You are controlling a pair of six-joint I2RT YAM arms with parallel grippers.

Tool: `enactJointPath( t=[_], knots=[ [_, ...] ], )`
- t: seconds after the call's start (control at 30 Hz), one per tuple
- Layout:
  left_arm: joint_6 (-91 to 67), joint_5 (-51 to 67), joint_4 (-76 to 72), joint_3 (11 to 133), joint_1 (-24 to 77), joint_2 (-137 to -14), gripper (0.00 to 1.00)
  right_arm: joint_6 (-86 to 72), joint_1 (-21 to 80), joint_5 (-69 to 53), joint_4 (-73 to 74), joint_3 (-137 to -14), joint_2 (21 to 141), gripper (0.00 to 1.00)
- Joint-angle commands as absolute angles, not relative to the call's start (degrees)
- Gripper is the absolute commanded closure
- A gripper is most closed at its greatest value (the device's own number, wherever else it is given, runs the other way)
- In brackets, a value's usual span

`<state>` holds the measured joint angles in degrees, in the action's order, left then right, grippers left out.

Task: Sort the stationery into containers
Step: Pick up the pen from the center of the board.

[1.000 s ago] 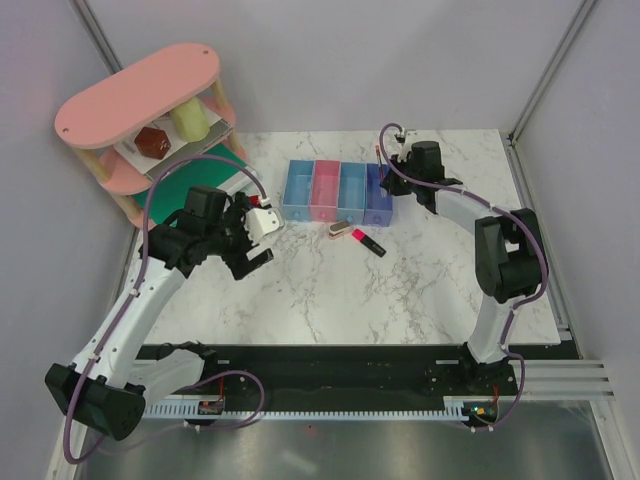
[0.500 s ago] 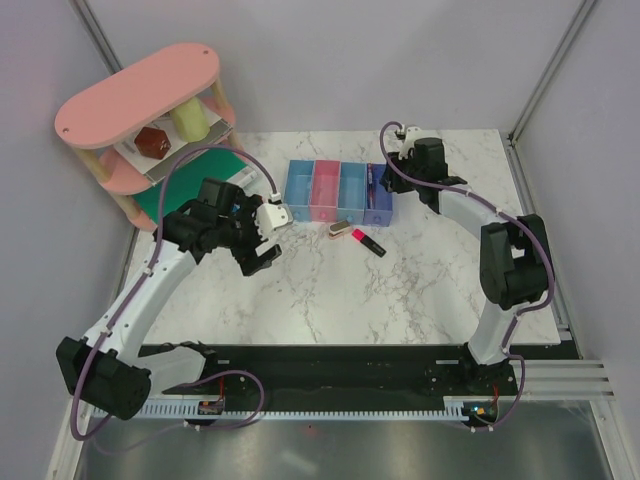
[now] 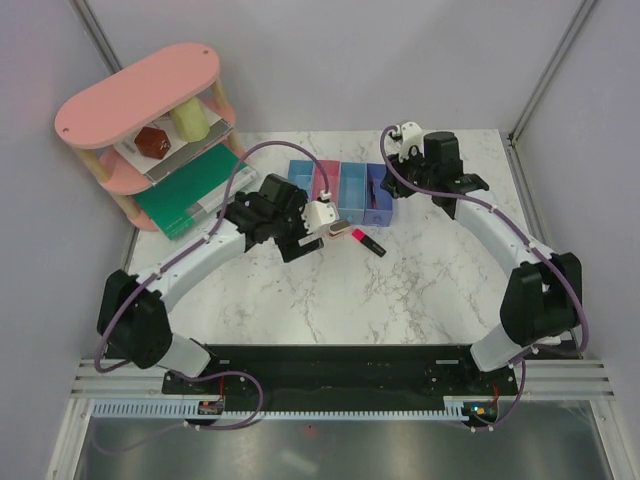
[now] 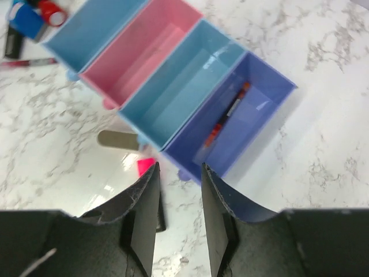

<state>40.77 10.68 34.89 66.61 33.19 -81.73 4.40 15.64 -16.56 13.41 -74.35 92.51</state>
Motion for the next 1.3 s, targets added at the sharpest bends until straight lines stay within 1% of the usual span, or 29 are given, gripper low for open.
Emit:
enactJointPath(
  t=[0.0, 0.13, 0.3, 0.47, 0.7, 1.0, 1.17, 1.27],
  knots=[
    [34.99, 1.14, 27.33, 73.19, 35.33, -89.02, 0.04, 15.80, 16.87, -26.62, 28.35, -75.59, 89.38, 0.61],
    [31.47, 2.11, 25.32, 72.60, 35.33, -89.74, 0.04, 18.71, 18.54, -28.39, 32.34, -71.65, 89.91, 0.63],
    [29.88, 0.97, 21.80, 67.25, 35.33, -85.26, 0.03, 20.13, 21.70, -26.46, 30.50, -66.98, 91.84, 0.63],
    [29.27, -1.93, 19.77, 63.37, 33.84, -81.57, 0.01, 21.00, 23.90, -24.70, 29.27, -65.57, 97.29, 0.62],
    [31.11, -0.97, 24.87, 60.82, 28.22, -76.12, 0.01, 21.18, 25.57, -20.57, 26.19, -66.61, 103.18, 0.60],
    [36.30, -1.23, 31.81, 57.30, 26.89, -65.40, 0.00, 21.01, 26.19, -17.84, 24.70, -69.43, 109.06, 0.59],
    [35.69, -1.41, 33.84, 57.48, 26.81, -62.67, 0.00, 20.74, 26.45, -18.37, 25.05, -70.49, 110.13, 0.60],
    [35.25, -1.23, 34.71, 57.22, 26.72, -62.32, 0.00, 21.79, 26.89, -20.82, 27.93, -71.28, 107.68, 0.59]
  ],
)
